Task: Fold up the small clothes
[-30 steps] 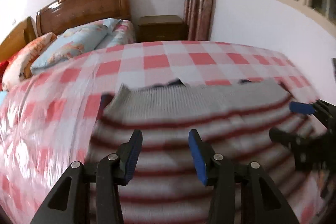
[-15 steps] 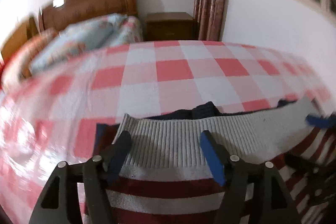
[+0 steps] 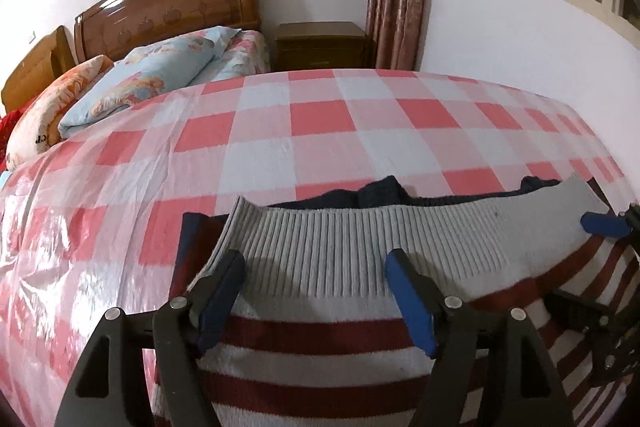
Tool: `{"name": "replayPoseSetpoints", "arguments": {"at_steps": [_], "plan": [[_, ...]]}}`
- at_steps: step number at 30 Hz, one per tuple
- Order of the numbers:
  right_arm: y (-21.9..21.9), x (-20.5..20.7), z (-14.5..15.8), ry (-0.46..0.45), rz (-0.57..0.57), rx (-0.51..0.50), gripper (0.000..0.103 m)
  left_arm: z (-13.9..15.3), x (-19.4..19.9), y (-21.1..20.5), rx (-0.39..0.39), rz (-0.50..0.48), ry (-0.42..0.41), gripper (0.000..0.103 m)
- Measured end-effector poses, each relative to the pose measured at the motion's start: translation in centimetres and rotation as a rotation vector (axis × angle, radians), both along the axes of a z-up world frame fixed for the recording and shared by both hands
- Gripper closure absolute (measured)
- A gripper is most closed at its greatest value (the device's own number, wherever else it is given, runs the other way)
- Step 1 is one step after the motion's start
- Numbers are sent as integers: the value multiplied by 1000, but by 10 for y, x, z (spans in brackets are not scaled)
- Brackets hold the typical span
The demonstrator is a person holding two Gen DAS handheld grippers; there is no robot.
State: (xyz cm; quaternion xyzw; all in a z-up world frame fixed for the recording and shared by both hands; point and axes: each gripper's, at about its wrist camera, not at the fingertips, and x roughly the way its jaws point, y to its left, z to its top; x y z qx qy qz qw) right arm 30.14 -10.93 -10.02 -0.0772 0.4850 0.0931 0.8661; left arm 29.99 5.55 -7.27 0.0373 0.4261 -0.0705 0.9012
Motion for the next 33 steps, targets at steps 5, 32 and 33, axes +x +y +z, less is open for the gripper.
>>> {"name": "replayPoseSetpoints", "arguments": {"at_steps": [5,32,33], "plan": [[-9,-12,8,-28,-27,16,0,0,-1,4,-25,5,2,29],[-147,-162,8,-128,-320,470,0,-1,-4,5,-28,28,-3,24],[-147,-152,7,-123,-308,477,0,-1,-3,5,-30,28,-2,24]]}}
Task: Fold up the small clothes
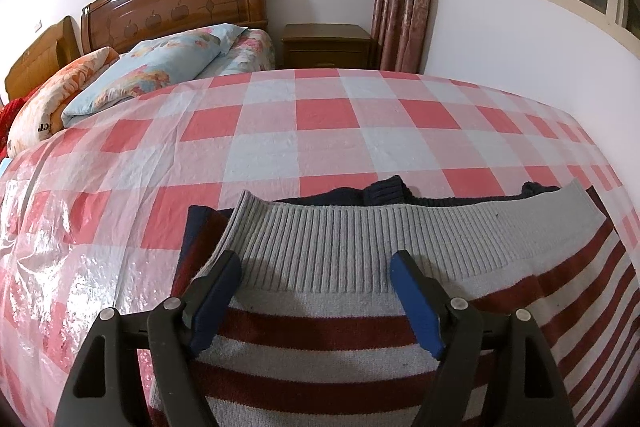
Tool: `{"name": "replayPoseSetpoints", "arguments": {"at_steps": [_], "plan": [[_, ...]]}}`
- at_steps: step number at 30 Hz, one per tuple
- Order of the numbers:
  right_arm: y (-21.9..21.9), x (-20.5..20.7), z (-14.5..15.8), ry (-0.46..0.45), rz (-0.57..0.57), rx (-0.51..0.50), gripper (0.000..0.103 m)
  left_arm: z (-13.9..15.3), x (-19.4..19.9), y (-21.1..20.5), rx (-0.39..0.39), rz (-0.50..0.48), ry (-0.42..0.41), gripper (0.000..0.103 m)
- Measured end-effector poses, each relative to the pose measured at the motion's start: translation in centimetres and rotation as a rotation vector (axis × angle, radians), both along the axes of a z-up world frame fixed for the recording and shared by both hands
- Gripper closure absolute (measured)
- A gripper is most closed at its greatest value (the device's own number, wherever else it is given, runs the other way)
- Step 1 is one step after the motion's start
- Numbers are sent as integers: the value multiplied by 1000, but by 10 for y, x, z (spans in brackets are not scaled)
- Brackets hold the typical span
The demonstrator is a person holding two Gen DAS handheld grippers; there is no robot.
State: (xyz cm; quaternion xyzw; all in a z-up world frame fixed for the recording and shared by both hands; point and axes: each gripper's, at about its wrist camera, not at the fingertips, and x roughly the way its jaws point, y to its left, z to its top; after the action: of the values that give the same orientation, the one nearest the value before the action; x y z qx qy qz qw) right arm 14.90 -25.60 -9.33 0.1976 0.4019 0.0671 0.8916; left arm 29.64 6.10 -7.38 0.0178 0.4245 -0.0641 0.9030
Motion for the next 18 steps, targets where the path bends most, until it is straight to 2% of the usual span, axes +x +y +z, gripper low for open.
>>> {"name": "replayPoseSetpoints", "arguments": {"at_steps": [4,6,7,9,11,14,16,18], "plan": [[0,31,0,23,63,55,0,0,0,1,-4,0,1,24],[-7,35,-2,30,79,132,0,0,-1,1,-4,0,1,24],[-13,31,-5,36,112,208,0,0,0,1,-5,0,1,24],[-18,17,-9,40,152,286,0,0,0,1,-6,0,1,24],[-10,-8,-10,62,214,292,0,0,0,1,-6,0,1,24],[6,-36,-10,77,247,294,0,0,0,1,-7,0,1,24],[17,-43,-9,68,236,277,0,0,0,1,-6,0,1,24],[29,-38,-6,54,196,208,0,0,0,1,-6,1,1,23]]}}
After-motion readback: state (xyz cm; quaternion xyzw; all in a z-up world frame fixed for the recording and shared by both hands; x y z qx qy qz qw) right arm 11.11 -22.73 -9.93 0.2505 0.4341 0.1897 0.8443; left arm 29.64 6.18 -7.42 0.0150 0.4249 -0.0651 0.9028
